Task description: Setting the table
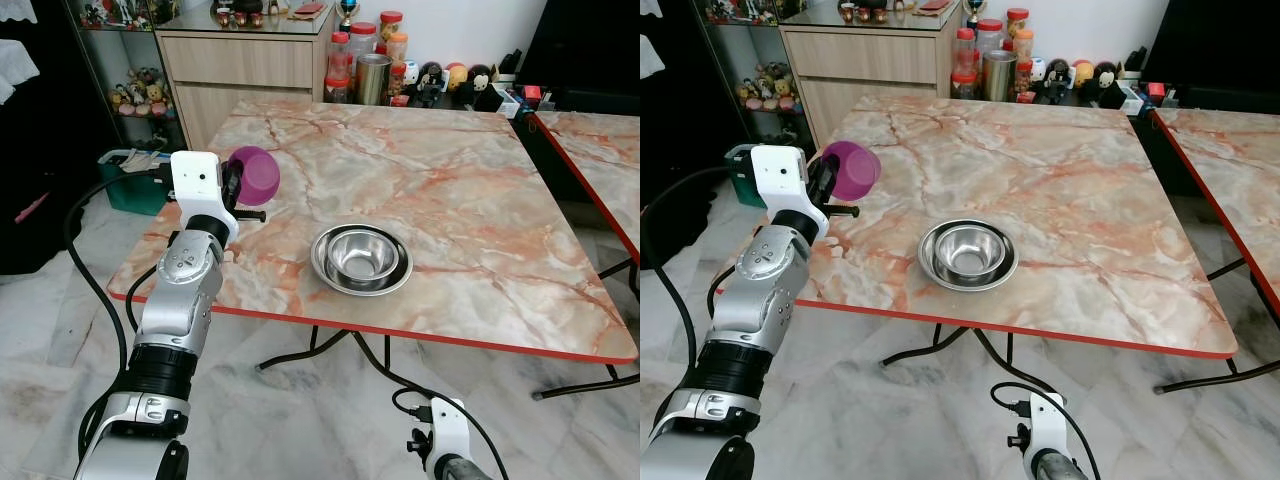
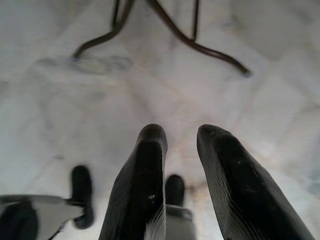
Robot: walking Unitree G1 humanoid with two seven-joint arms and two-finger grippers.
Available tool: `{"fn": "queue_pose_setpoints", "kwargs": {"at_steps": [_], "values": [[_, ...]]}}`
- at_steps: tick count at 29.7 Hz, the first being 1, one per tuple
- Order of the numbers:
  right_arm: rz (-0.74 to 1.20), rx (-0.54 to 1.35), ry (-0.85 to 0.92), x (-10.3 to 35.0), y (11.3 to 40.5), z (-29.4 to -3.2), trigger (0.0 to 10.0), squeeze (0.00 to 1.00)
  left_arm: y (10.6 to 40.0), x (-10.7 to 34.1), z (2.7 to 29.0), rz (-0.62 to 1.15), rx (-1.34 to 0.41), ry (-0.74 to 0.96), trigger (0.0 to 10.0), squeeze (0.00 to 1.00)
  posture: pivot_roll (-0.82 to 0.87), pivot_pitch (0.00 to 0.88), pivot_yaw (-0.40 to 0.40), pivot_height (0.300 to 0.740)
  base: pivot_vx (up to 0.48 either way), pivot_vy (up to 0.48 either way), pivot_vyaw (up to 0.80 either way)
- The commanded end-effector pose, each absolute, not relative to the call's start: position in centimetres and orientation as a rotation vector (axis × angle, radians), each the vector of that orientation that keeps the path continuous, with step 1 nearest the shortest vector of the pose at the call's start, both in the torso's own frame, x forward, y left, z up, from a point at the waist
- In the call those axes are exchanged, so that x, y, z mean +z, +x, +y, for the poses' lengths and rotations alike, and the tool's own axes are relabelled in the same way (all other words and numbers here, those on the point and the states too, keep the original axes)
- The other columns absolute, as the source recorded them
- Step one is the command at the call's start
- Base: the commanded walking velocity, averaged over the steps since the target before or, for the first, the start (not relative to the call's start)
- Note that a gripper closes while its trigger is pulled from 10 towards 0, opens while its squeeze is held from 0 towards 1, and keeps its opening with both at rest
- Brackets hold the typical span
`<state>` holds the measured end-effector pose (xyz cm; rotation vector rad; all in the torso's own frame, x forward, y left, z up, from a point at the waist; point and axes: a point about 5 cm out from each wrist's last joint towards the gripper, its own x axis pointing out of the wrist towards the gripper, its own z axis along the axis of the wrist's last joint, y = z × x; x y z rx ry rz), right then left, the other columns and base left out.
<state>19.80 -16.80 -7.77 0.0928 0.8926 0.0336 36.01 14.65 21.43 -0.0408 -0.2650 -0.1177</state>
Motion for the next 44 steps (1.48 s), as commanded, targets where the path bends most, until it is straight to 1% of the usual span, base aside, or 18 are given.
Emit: {"fn": "queue_pose_setpoints", "kwargs": {"at_steps": [1,6,12,14,17,18,19,20,21,25,44], "values": [[0.888,0.064,0.124,-7.7,20.0,-16.6,10.0,0.00,35.9,21.5,14.7,-0.262,-0.121,-0.039,10.0,0.00,0.08,0.000,-0.001,0.740,0.000,0.000,0.00],[0.912,0.180,0.221,-7.7,19.7,-15.6,10.0,0.00,35.8,21.5,14.8,-0.261,-0.118,-0.037,10.0,0.00,0.09,0.000,-0.004,0.740,0.000,0.000,0.00],[0.925,0.234,0.255,-7.7,19.6,-15.3,10.0,0.00,35.8,21.4,14.9,-0.259,-0.117,-0.035,10.0,0.00,0.10,0.000,-0.005,0.740,0.000,0.000,0.00],[0.923,0.231,0.226,-7.7,19.6,-15.5,10.0,0.00,35.8,21.4,14.9,-0.259,-0.116,-0.036,10.0,0.00,0.10,0.000,-0.005,0.740,0.000,0.000,0.00],[0.923,0.153,0.132,-7.8,19.8,-16.3,10.0,0.00,35.8,21.4,14.9,-0.258,-0.117,-0.035,10.0,0.00,0.10,0.000,-0.005,0.740,0.000,0.000,0.00],[0.938,0.081,0.012,-7.8,19.8,-17.0,10.0,0.00,35.8,21.5,14.9,-0.258,-0.116,-0.035,10.0,0.00,0.10,0.000,-0.005,0.740,0.000,0.000,0.00],[0.947,0.044,-0.020,-7.9,19.7,-17.3,10.0,0.00,35.8,21.4,14.9,-0.258,-0.116,-0.035,10.0,0.00,0.09,0.000,-0.005,0.740,0.000,0.000,0.00],[0.948,-0.020,0.026,-8.0,19.5,-17.4,10.0,0.00,35.8,21.4,14.9,-0.256,-0.114,-0.035,10.0,0.00,0.09,0.000,-0.005,0.740,0.000,0.000,0.00],[0.951,-0.023,0.031,-8.0,19.5,-17.4,10.0,0.00,35.8,21.4,14.9,-0.255,-0.114,-0.034,10.0,0.00,0.09,0.000,-0.005,0.740,0.000,0.000,0.00],[0.960,0.006,0.028,-8.0,19.5,-17.3,10.0,0.00,35.9,21.2,15.0,-0.247,-0.108,-0.029,10.0,0.00,0.09,0.000,-0.008,0.740,0.000,0.000,0.00],[0.943,0.019,0.058,-8.0,19.6,-17.1,10.0,0.00,35.8,21.0,15.0,-0.240,-0.100,-0.023,10.0,0.00,0.10,0.000,-0.010,0.740,0.305,0.000,0.00]]}}
